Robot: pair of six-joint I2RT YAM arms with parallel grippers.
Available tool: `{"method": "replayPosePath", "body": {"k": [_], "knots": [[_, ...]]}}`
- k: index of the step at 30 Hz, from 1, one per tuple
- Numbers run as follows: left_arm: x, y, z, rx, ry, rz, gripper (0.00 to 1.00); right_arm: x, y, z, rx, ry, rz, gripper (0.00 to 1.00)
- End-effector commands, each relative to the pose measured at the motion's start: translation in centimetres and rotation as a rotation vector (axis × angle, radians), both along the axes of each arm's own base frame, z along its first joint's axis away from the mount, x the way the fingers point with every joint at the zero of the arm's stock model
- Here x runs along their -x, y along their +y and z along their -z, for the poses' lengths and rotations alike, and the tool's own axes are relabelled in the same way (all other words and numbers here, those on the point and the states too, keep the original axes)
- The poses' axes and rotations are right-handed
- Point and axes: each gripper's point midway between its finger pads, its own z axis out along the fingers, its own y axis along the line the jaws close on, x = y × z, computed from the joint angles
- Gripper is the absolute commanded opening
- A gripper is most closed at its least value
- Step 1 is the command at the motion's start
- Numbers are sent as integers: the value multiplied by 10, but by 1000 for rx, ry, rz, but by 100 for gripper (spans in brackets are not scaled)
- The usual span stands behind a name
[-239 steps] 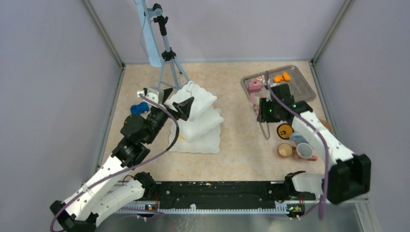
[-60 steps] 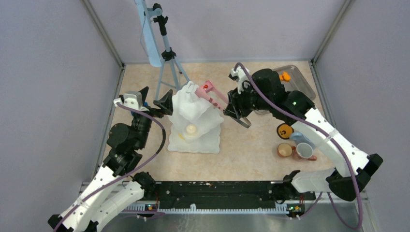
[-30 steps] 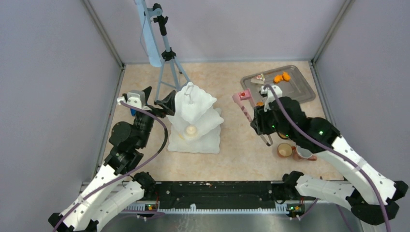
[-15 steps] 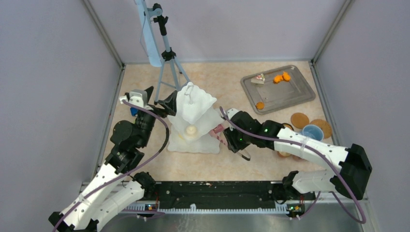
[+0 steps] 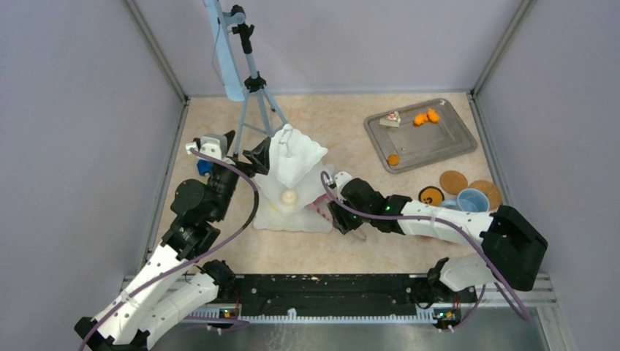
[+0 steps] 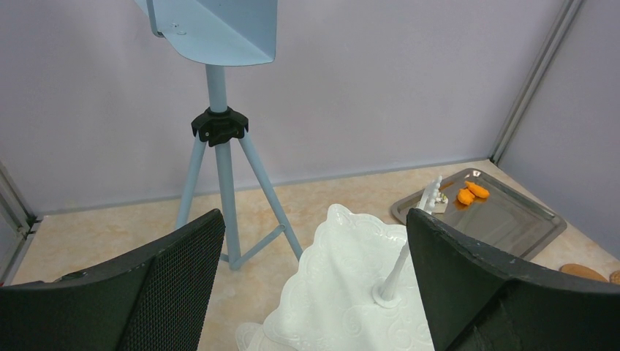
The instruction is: Serve the afternoon tea
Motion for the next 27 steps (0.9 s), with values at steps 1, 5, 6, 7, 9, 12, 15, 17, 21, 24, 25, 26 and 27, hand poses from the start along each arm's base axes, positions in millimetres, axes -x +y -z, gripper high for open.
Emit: {"method": "replayPosePath", "body": {"k": [1, 5, 6, 7, 9, 12, 15, 17, 21, 24, 25, 26, 27], "knots": [[2, 0, -10, 24, -28, 9, 99, -21, 17, -16, -57, -98, 16, 55], [2, -1, -11, 24, -29, 12, 99, -20, 10, -15, -36, -95, 29, 62], [2, 0, -11, 25, -30, 11, 99, -18, 10, -16, -35, -96, 24, 62], [2, -1, -11, 25, -29, 12, 99, -18, 9, -19, -41, -98, 26, 63], [2, 0, -11, 26, -30, 12, 99, -16, 6, -27, -48, -110, 34, 63], [1, -2, -9, 25, -26, 16, 99, -11, -4, -47, -63, -117, 64, 63], [2, -3, -10, 27, -27, 22, 99, 0, -20, -62, -80, -101, 93, 62], [3, -4, -11, 30, -28, 30, 99, 7, -29, -66, -101, -101, 107, 65], [4, -7, -11, 33, -28, 49, 99, 13, -26, -59, -145, -94, 82, 78], [3, -6, -11, 33, -26, 41, 99, 10, -7, -47, -197, -108, 30, 83], [3, -6, -11, 32, -26, 40, 99, 6, -6, -39, -192, -122, 25, 84], [3, -5, -10, 30, -25, 38, 99, 2, -6, -31, -178, -137, 23, 84], [2, -6, -9, 27, -22, 39, 99, -2, -7, -21, -164, -140, 32, 84]]}}
